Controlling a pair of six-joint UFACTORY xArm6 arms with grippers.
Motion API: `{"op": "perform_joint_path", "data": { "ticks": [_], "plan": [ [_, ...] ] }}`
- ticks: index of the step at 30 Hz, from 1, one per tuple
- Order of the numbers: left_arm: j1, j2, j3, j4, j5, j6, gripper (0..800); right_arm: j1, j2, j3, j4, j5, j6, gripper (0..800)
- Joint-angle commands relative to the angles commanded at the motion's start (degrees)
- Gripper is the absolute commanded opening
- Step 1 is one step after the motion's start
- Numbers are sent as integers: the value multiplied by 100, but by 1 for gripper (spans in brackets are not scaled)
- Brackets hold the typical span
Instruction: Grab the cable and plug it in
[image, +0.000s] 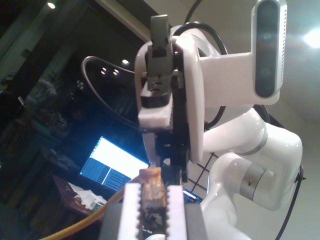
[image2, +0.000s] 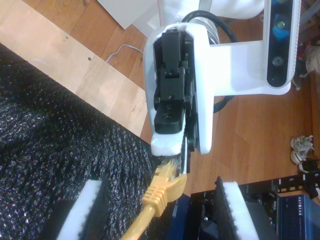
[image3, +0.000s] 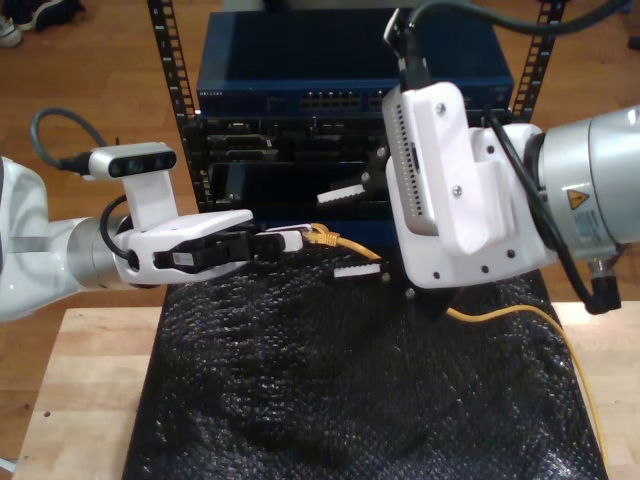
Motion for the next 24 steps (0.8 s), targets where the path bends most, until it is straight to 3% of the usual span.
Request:
{"op": "perform_joint_path", "data": {
  "ticks": [24],
  "plan": [
    [-9, 9, 0, 0, 158, -53, 2, 132, 105, -9, 9, -167, -132, 436]
  ]
}}
